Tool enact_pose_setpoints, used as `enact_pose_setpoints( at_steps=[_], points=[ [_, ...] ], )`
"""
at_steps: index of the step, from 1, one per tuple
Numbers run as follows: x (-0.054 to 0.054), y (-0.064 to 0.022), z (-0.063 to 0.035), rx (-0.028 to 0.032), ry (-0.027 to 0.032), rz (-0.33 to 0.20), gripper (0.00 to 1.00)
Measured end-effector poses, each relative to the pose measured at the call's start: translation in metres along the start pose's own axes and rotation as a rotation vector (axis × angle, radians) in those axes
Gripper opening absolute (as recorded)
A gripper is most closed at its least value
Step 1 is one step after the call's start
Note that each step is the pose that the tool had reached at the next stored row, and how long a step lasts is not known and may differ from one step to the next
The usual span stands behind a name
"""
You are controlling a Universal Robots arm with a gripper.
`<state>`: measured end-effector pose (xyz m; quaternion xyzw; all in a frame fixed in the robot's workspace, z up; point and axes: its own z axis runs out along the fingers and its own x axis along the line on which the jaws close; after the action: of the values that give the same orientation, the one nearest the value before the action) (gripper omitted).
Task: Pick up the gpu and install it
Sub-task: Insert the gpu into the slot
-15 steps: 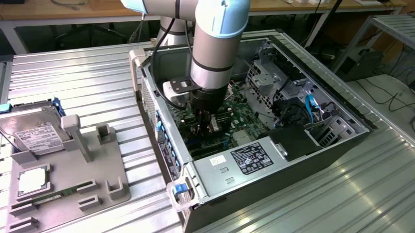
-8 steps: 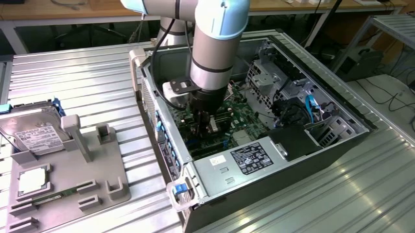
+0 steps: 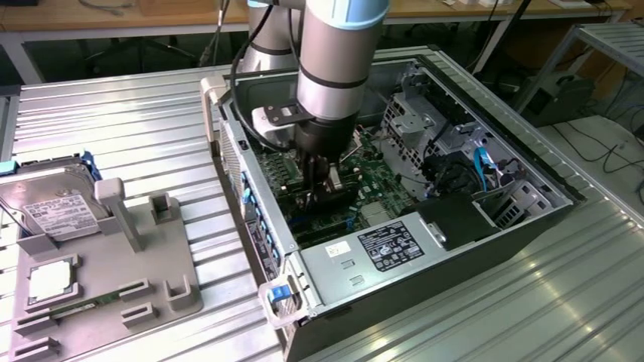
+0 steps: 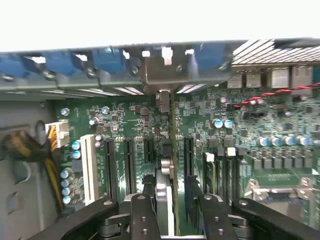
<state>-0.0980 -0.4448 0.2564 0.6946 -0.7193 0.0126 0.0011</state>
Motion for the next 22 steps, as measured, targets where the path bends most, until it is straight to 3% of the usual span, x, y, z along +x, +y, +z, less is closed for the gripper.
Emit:
enact_pose_setpoints(
  at_steps=[8, 14, 15, 19, 22],
  points=[
    [-0.005, -0.0003, -0.0249, 0.0038, 0.0015, -0.001, 0.38],
    [-0.006, -0.0002, -0.0279, 0.0048, 0.0030, -0.001, 0.38],
    [-0.006, -0.0003, -0.0279, 0.0048, 0.0030, -0.001, 0.36],
    [-0.006, -0.0003, -0.0279, 0.0048, 0.0030, -0.001, 0.11],
    [-0.006, -0.0003, -0.0279, 0.0048, 0.0030, -0.001, 0.11]
  ],
)
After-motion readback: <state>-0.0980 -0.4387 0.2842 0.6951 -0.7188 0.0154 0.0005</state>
